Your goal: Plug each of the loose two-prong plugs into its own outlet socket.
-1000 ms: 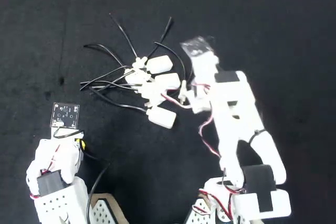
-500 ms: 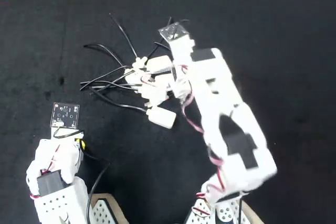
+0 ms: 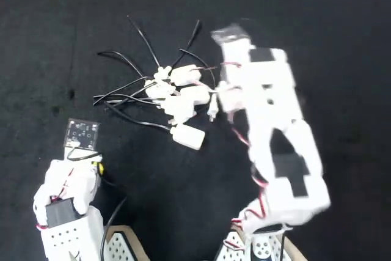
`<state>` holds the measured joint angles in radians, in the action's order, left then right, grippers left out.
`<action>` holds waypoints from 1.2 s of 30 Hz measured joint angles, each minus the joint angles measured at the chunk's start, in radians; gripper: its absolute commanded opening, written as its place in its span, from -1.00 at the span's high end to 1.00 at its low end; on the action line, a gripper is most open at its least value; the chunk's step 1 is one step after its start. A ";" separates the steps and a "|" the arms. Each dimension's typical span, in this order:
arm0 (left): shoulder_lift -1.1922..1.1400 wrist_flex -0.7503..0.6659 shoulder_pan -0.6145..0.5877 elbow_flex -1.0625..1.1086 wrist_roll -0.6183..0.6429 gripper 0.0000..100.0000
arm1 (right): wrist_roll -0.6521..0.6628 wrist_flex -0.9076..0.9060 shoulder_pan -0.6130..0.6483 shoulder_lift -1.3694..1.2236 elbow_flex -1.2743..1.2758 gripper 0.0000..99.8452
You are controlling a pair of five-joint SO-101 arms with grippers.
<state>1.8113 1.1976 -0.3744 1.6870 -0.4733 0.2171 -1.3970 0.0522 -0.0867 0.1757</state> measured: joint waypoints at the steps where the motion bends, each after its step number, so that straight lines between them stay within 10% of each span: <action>1: 0.000 0.000 0.008 0.000 0.000 0.62 | 0.000 0.000 -0.020 0.026 0.025 0.92; 22: -0.043 -0.080 0.230 -0.330 -0.002 0.62 | -0.063 0.152 -0.241 0.190 0.353 0.92; 36: -1.060 -0.543 0.575 -0.647 0.017 0.62 | -0.061 0.195 -0.238 0.190 0.379 0.92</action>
<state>0.7511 0.6544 0.2010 1.0395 -0.4565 0.1557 -1.2022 -0.1857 0.1036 0.5547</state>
